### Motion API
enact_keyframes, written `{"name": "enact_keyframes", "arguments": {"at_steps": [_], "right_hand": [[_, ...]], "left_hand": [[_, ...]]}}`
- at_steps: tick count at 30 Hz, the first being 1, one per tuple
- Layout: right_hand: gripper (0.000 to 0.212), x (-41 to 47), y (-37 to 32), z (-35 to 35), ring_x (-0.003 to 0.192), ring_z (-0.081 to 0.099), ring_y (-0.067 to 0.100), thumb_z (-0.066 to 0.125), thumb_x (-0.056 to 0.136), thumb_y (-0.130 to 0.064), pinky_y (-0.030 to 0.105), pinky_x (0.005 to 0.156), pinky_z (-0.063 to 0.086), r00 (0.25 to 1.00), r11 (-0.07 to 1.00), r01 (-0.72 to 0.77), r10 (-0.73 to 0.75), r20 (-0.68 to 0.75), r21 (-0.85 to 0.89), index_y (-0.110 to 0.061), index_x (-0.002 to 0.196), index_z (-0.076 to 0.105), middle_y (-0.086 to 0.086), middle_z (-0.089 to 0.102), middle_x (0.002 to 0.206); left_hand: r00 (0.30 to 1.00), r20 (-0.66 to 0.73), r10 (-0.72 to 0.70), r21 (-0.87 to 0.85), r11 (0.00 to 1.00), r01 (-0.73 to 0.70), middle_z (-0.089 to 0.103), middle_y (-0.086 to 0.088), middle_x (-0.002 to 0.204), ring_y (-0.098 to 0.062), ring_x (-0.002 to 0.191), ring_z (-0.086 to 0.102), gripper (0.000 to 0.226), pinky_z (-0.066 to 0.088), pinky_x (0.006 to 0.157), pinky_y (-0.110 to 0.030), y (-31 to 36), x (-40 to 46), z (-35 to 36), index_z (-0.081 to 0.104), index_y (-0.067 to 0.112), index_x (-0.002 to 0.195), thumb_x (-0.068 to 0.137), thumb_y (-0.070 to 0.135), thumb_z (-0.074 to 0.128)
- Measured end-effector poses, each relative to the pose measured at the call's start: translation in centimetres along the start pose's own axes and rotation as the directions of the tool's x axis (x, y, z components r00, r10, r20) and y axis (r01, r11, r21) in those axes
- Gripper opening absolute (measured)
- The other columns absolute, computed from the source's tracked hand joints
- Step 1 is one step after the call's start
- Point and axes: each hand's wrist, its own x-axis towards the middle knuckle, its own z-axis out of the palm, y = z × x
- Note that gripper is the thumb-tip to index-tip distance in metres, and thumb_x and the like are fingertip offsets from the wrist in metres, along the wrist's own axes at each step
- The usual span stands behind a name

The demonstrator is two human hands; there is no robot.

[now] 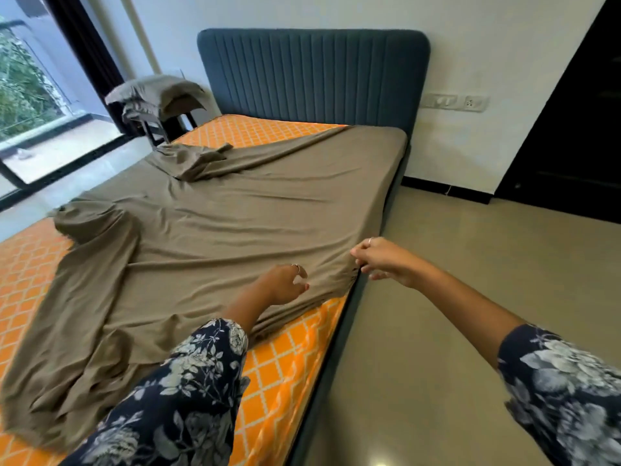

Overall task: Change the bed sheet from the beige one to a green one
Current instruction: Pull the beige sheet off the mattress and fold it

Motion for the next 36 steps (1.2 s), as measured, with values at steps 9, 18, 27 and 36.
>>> {"name": "enact_keyframes", "arguments": {"at_steps": [9, 18, 27, 36], "right_hand": [[0.022, 11.6, -1.3, -10.9, 0.082, 0.053, 0.017, 0.048, 0.098, -0.032, 0.026, 0.064, 0.043, 0.997, 0.993, -0.061, 0.066, 0.040, -0.103, -0.013, 0.102, 0.059, 0.005, 0.057, 0.094], [0.023, 25.6, -6.6, -25.7, 0.089, 0.057, 0.018, 0.047, 0.098, -0.033, 0.027, 0.069, 0.048, 0.998, 0.993, -0.022, 0.016, -0.053, -0.118, -0.015, 0.109, 0.056, 0.007, 0.061, 0.105], [0.027, 42.1, -6.7, -41.0, 0.089, 0.058, 0.017, 0.045, 0.098, -0.031, 0.028, 0.071, 0.047, 0.998, 0.989, -0.059, 0.053, -0.043, -0.138, -0.013, 0.113, 0.057, 0.005, 0.061, 0.101], [0.023, 61.0, -6.8, -53.0, 0.080, 0.054, 0.015, 0.046, 0.095, -0.027, 0.026, 0.067, 0.041, 0.994, 0.970, -0.058, 0.033, -0.108, -0.238, -0.010, 0.104, 0.060, 0.001, 0.059, 0.091]], "left_hand": [[0.992, 0.123, 0.028, 0.082, 0.996, -0.039, 0.045, -0.011, 0.144, -0.026, 0.132, 0.041, 0.043, 0.032, 0.104, -0.029, 5.5, 15.2, -6.7, 0.047, 0.009, 0.136, 0.099, 0.031, 0.048], [0.987, 0.084, 0.136, 0.140, 0.979, -0.147, 0.048, -0.013, 0.140, -0.029, 0.128, 0.044, 0.045, 0.036, 0.103, -0.031, 13.9, 34.8, -16.5, 0.045, 0.011, 0.138, 0.098, 0.033, 0.047], [0.989, 0.089, 0.117, 0.114, 0.985, -0.126, 0.044, -0.011, 0.144, -0.026, 0.131, 0.041, 0.048, 0.033, 0.107, -0.034, 23.2, 55.7, -22.1, 0.040, 0.012, 0.141, 0.099, 0.034, 0.047], [0.998, -0.056, -0.024, 0.029, 0.999, 0.026, 0.027, -0.005, 0.153, -0.031, 0.137, 0.031, 0.060, 0.032, 0.109, -0.048, 24.8, 74.0, -25.5, 0.027, 0.013, 0.148, 0.097, 0.034, 0.050]]}}
